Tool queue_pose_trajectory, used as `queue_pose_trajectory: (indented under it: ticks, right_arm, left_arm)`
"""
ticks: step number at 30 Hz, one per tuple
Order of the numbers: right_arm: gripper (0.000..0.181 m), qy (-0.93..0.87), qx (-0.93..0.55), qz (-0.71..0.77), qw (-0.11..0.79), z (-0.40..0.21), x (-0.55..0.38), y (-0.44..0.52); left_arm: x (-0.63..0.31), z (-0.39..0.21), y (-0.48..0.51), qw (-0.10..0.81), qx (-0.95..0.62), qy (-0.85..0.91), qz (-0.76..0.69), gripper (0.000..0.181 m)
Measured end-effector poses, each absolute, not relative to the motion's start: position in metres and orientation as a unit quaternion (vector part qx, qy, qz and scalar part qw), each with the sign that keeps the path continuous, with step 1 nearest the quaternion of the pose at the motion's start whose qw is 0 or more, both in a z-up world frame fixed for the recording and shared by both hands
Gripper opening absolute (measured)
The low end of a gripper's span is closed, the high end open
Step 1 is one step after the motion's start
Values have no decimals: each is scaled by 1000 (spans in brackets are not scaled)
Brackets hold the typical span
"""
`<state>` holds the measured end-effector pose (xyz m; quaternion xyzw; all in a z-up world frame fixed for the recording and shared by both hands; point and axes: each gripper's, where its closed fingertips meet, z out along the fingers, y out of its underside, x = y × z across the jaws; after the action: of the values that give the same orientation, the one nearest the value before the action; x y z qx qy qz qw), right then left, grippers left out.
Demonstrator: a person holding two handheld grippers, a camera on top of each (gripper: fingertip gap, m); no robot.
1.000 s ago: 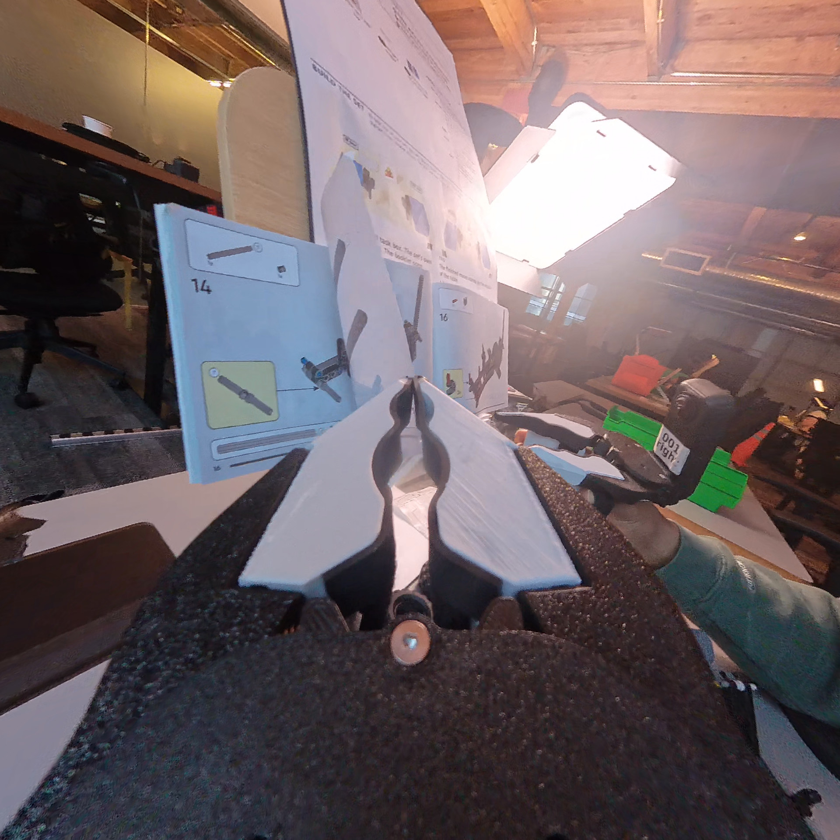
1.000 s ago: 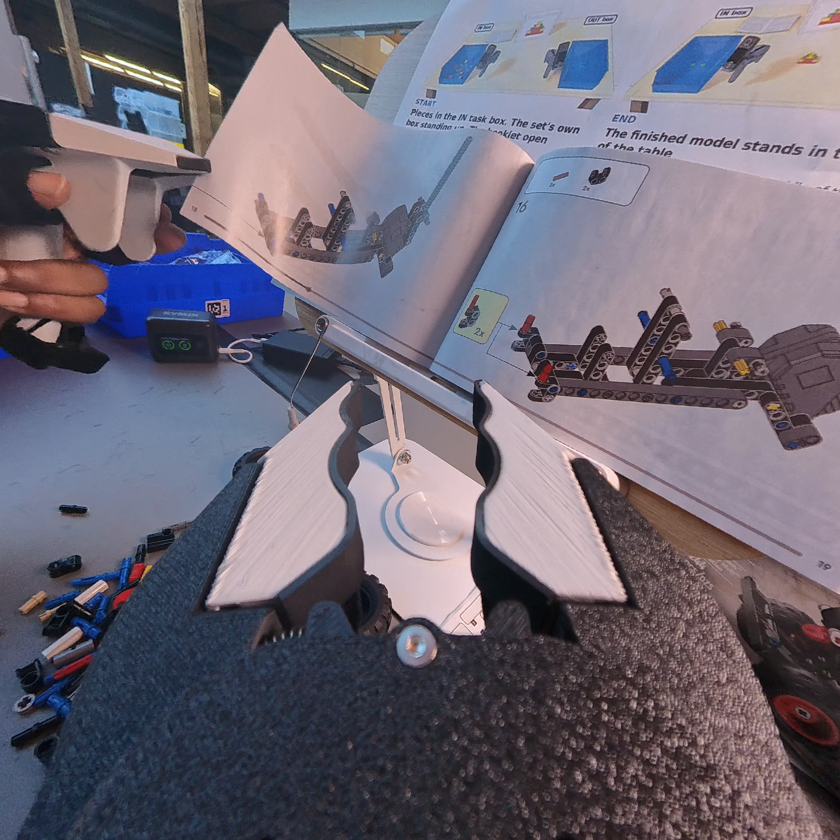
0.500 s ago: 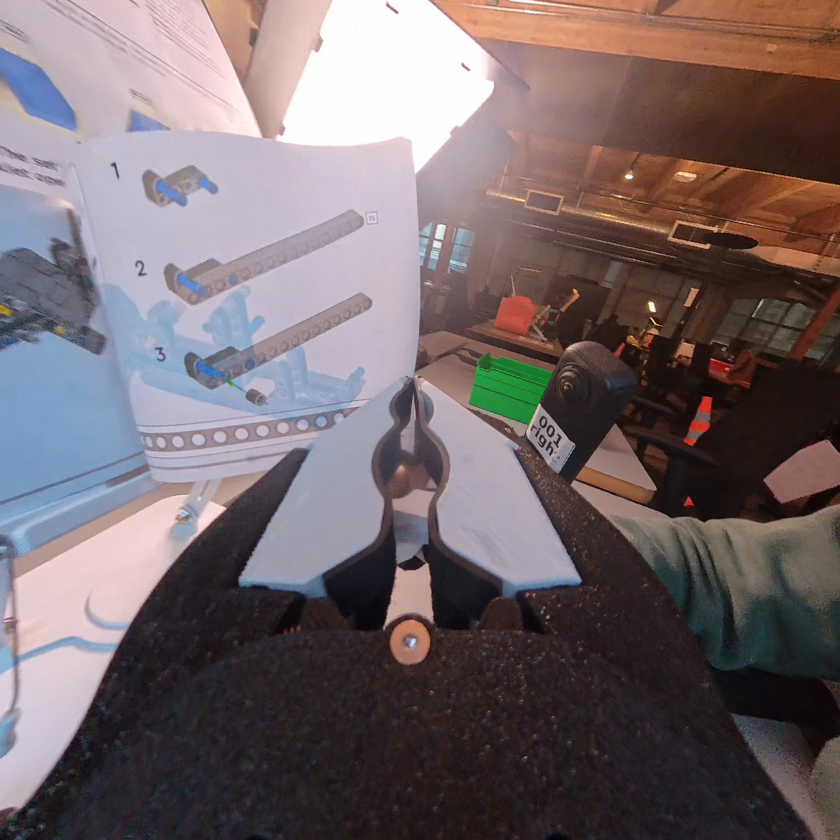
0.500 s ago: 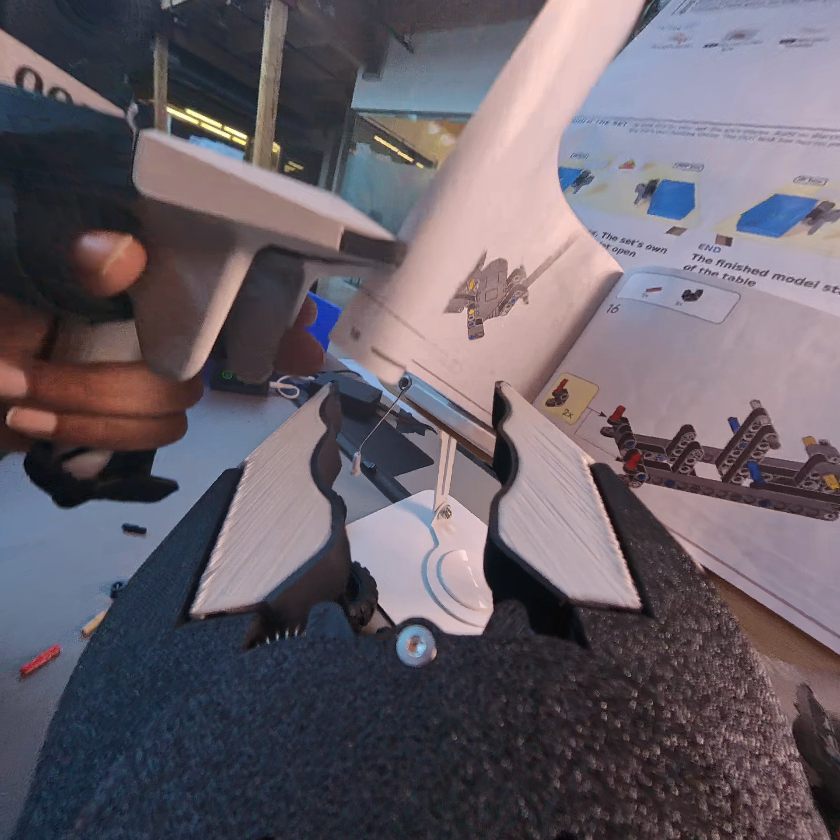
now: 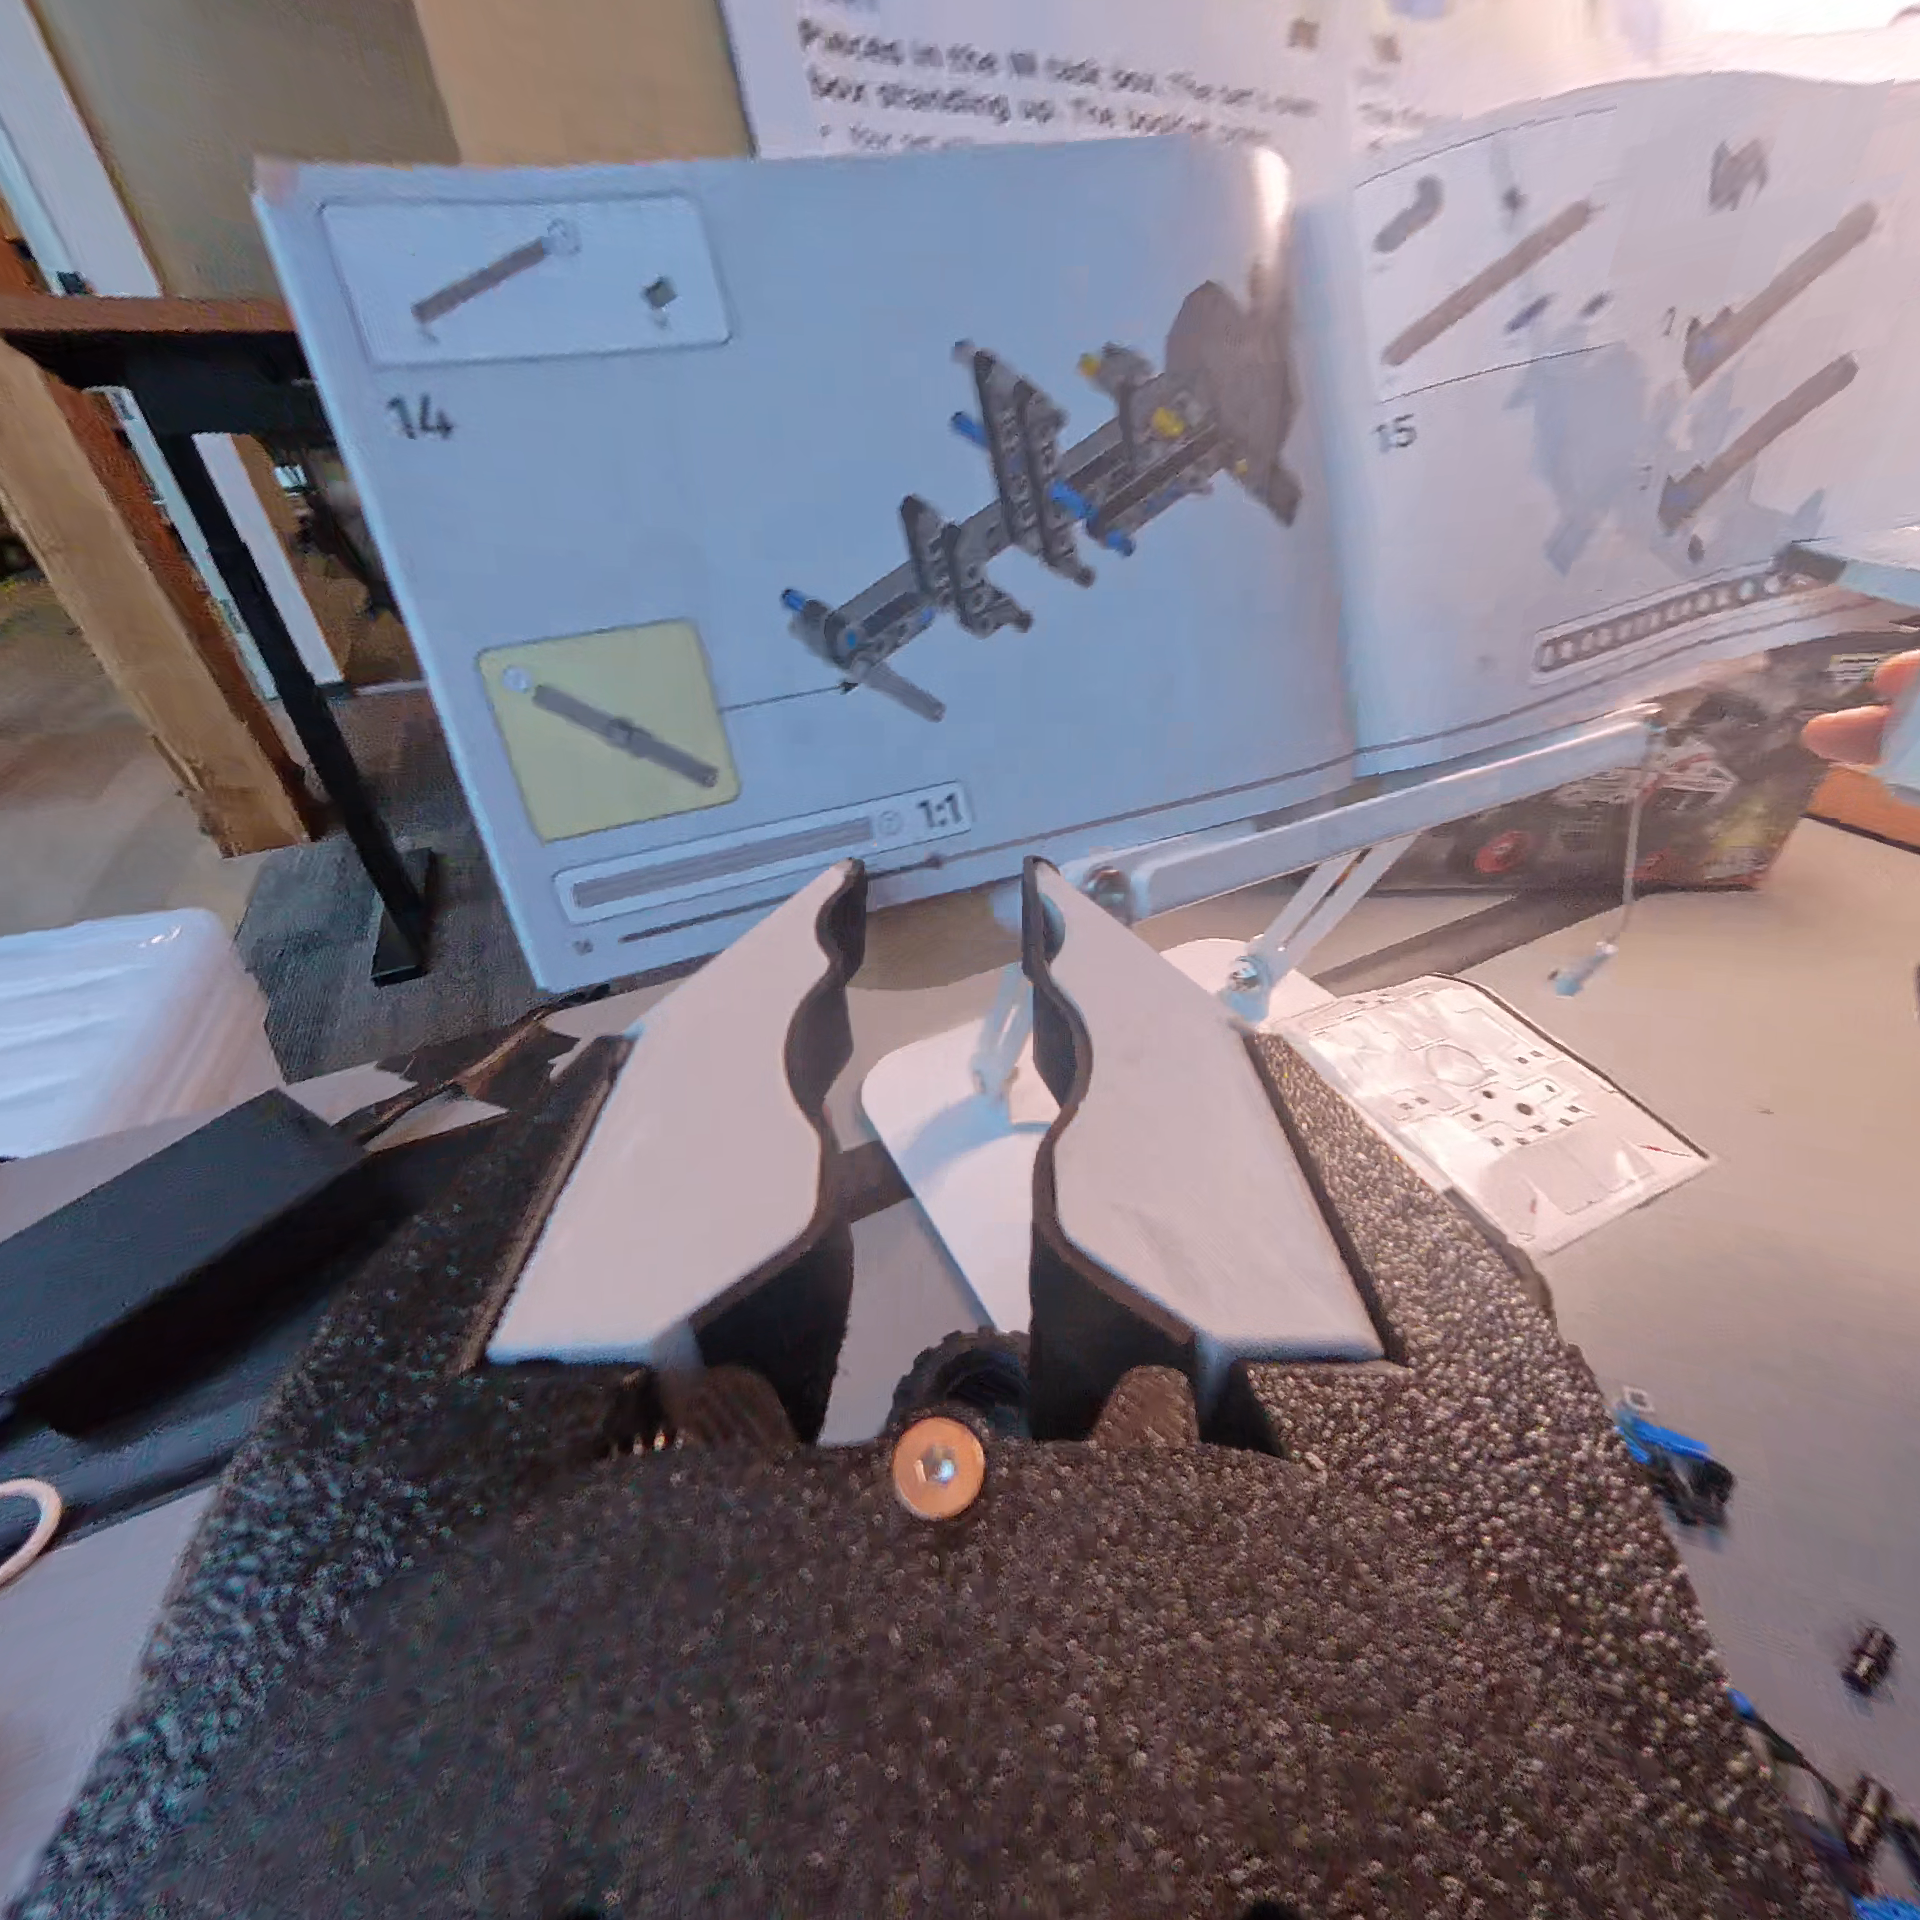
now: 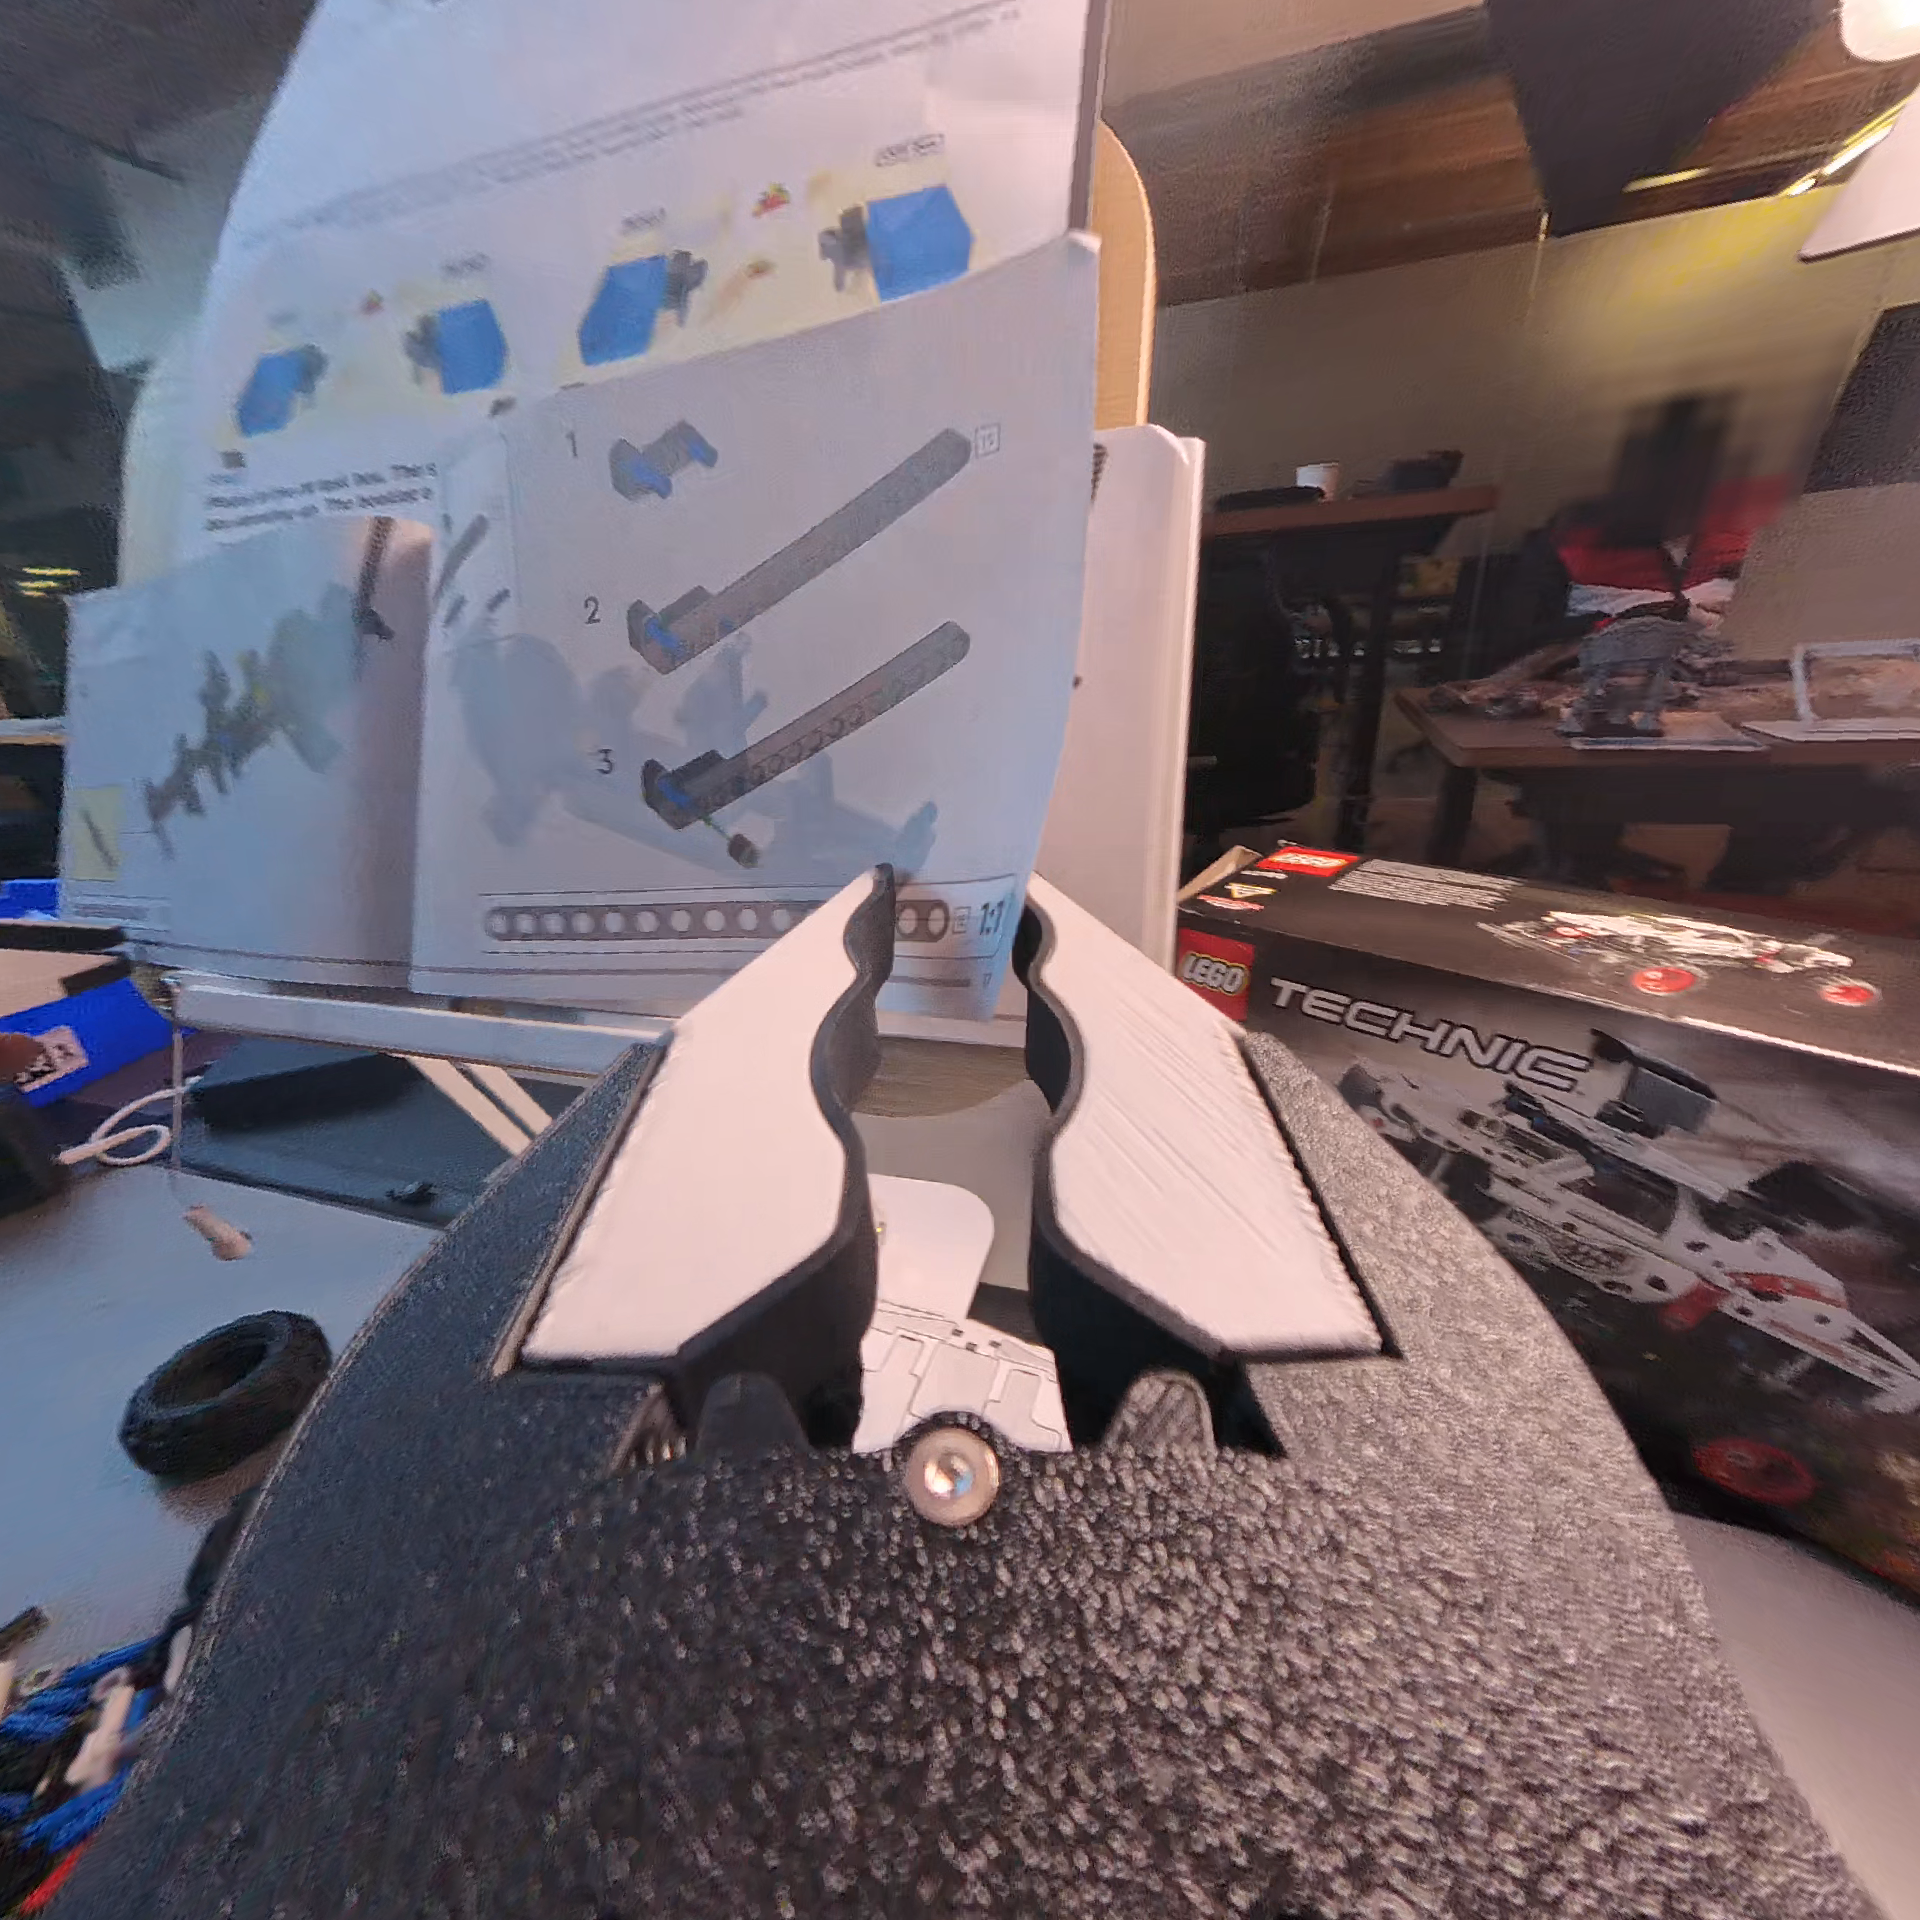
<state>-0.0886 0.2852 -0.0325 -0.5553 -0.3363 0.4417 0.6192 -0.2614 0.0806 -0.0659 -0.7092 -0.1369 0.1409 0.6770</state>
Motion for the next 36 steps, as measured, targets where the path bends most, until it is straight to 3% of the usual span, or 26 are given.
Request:
queue_pose_trajectory:
  ticks: [10,15,19,22,28,36]
  right_arm:
    - [26,-271,-600,372,654,-37,-54,340]
    - [7,-370,-469,461,656,5,-74,262]
    - [3,-511,-442,437,594,-29,-118,198]
    - [1,-501,-529,380,570,-64,-128,230]
    - [0,-433,-549,335,632,-51,-104,291]
    - [7,-436,-556,306,639,-55,-97,292]
  left_arm:
    - [-274,-71,75,673,-708,-158,145,24]
    - [-273,-71,75,675,-707,-159,140,25]
    - [-273,-71,75,676,-705,-158,143,24]
    - [-274,-71,75,677,-704,-156,143,23]
    - [-275,-72,75,680,-701,-158,145,21]
    - [-274,-74,74,675,-706,-155,147,23]
